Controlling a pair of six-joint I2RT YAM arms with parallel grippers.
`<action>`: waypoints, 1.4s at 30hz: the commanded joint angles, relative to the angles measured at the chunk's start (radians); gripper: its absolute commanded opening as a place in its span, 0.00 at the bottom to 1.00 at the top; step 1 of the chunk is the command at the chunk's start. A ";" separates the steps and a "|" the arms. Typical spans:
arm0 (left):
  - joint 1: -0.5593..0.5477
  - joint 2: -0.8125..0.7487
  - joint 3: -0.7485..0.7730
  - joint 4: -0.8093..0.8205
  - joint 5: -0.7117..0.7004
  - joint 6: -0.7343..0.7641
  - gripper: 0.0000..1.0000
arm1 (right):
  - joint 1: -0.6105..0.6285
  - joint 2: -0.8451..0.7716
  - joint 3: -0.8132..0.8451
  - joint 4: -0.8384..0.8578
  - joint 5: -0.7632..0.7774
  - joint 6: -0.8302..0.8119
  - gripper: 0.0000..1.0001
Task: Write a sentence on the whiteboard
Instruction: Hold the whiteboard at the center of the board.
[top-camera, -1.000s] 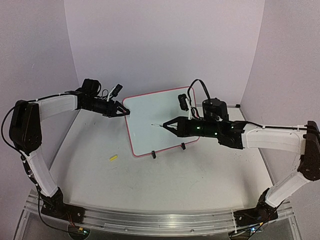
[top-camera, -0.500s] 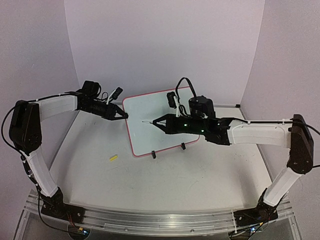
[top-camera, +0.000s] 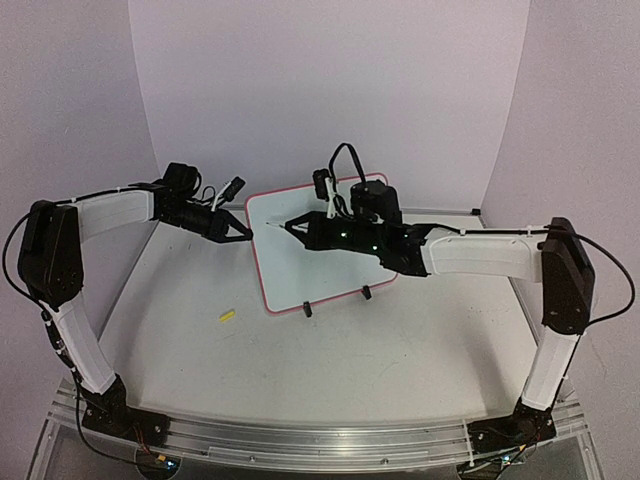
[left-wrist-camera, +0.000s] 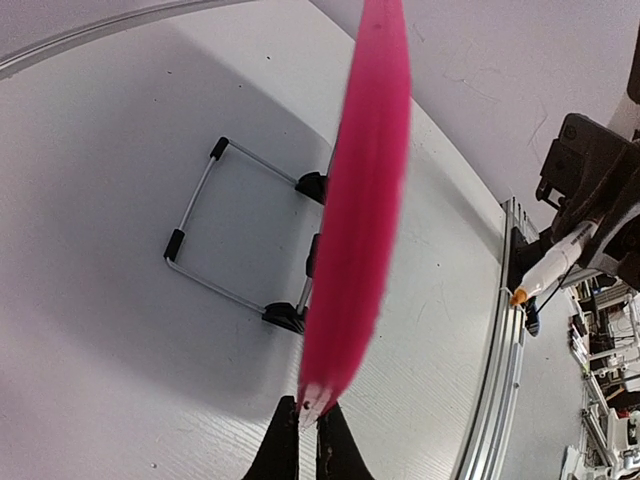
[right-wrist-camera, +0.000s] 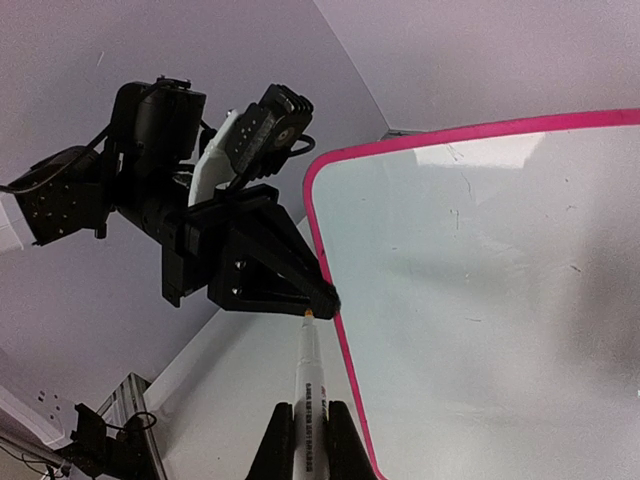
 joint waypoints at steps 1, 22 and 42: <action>0.003 -0.012 0.028 -0.014 -0.005 0.032 0.02 | 0.009 0.054 0.096 0.049 0.011 -0.025 0.00; 0.001 0.042 0.043 0.062 0.046 -0.022 0.22 | 0.016 0.108 0.151 0.069 0.034 -0.028 0.00; 0.002 0.065 0.019 0.116 0.068 -0.037 0.00 | 0.016 0.148 0.189 0.079 0.067 -0.025 0.00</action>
